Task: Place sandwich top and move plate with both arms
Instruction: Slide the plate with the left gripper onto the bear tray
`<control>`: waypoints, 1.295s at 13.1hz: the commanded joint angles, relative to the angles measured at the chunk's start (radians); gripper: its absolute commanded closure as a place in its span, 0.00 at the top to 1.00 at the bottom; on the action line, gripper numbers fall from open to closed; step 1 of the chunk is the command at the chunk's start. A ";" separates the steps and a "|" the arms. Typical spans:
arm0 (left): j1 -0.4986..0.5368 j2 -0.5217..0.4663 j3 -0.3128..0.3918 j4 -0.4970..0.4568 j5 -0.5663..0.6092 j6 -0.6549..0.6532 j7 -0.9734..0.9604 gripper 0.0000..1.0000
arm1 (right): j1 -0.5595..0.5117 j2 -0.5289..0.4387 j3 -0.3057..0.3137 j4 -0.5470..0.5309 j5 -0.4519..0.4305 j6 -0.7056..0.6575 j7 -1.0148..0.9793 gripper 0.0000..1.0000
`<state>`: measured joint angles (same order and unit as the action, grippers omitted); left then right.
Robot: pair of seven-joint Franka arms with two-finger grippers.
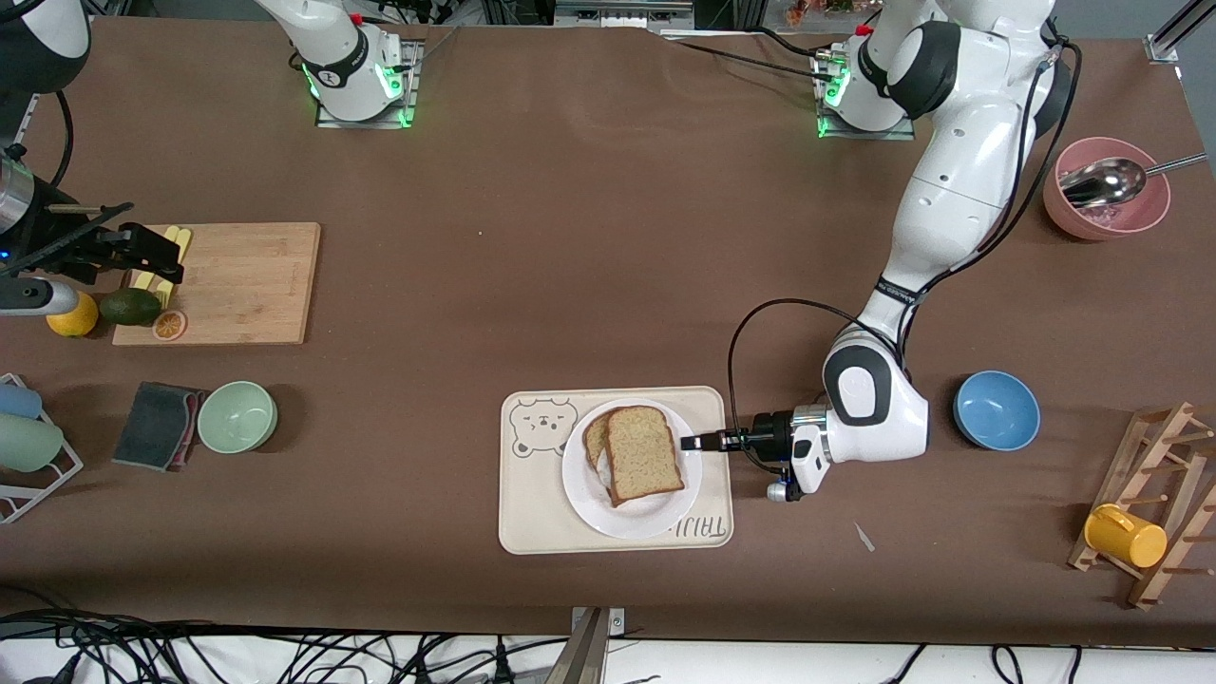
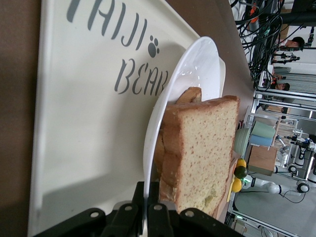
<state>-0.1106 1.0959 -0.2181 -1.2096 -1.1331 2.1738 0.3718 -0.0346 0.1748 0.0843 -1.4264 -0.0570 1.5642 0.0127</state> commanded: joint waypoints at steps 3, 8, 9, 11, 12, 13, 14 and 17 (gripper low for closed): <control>-0.018 0.009 0.032 0.041 -0.001 -0.005 0.004 0.00 | 0.004 -0.001 -0.002 0.011 0.003 0.002 -0.003 1.00; -0.018 0.006 0.034 0.039 0.001 -0.006 0.007 0.41 | 0.008 -0.011 -0.005 0.009 0.074 0.040 -0.005 1.00; -0.018 0.004 0.034 0.039 0.001 -0.006 0.004 0.41 | 0.007 -0.020 -0.009 0.001 0.071 0.028 -0.008 1.00; -0.018 -0.011 0.042 0.039 0.038 -0.008 -0.005 0.38 | 0.007 -0.021 -0.014 0.000 0.046 0.016 -0.022 1.00; -0.017 -0.017 0.042 0.039 0.079 -0.008 -0.017 0.37 | 0.007 -0.020 -0.014 -0.015 0.017 0.010 -0.016 1.00; -0.017 -0.019 0.042 0.039 0.108 -0.008 -0.028 0.37 | 0.007 -0.018 -0.012 -0.031 0.022 -0.007 -0.010 1.00; -0.017 -0.019 0.042 0.041 0.124 -0.008 -0.031 0.37 | 0.007 -0.017 -0.012 -0.037 0.026 -0.009 -0.010 1.00; -0.017 -0.027 0.042 0.039 0.168 -0.009 -0.039 0.37 | 0.007 -0.012 -0.008 -0.039 0.031 -0.004 -0.007 1.00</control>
<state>-0.1183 1.0887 -0.1892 -1.1690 -1.0063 2.1742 0.3596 -0.0296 0.1734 0.0746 -1.4566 -0.0208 1.5651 0.0115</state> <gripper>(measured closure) 0.626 0.000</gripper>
